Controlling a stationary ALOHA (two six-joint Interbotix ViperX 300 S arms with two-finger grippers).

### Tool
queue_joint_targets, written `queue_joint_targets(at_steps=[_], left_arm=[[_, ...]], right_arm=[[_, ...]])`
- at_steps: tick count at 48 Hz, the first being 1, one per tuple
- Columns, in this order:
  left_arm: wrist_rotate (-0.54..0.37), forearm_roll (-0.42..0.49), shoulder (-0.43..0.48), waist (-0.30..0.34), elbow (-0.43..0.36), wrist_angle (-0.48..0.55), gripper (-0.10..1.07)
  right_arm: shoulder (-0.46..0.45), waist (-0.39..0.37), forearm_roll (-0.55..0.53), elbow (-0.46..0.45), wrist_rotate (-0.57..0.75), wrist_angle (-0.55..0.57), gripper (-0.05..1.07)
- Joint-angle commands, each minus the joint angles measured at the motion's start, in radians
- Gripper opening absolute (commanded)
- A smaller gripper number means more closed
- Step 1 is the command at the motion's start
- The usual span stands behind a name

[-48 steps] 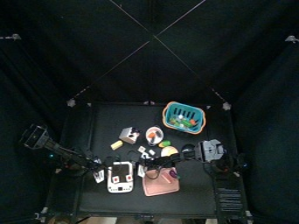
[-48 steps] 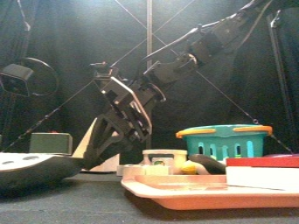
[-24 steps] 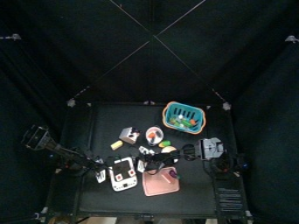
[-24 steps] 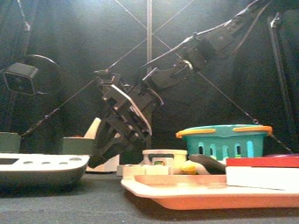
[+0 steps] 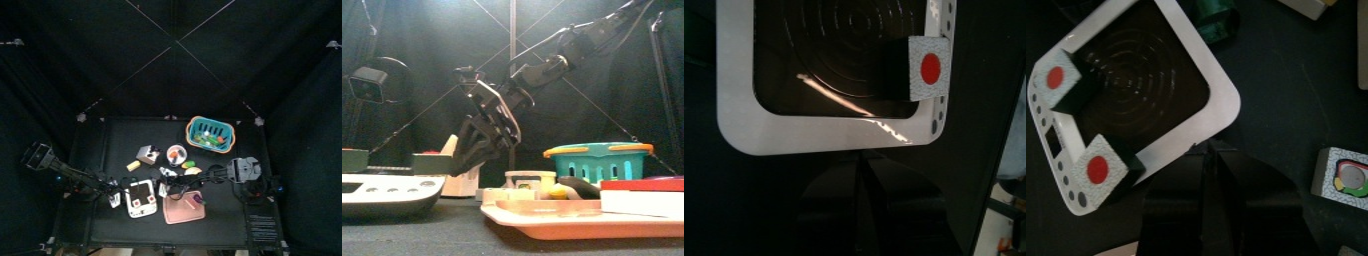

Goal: Move stove closer to center

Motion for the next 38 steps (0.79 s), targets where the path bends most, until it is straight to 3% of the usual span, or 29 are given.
queue_joint_targets(at_steps=[1,17,27,38], left_arm=[[-0.002,0.008,-0.026,0.009,0.0,0.023,0.48],[-0.002,0.037,-0.133,0.037,0.02,0.04,0.48],[-0.002,0.097,-0.215,0.067,0.023,0.04,0.48],[0.005,0.146,-0.235,0.083,0.018,0.032,0.48]], right_arm=[[-0.052,0.005,0.003,-0.008,0.0,-0.003,0.53],[-0.063,0.009,0.002,0.021,0.0,-0.005,0.53],[-0.112,0.009,0.0,0.048,-0.003,-0.003,0.53],[-0.193,0.009,-0.044,0.101,-0.006,-0.003,0.53]])
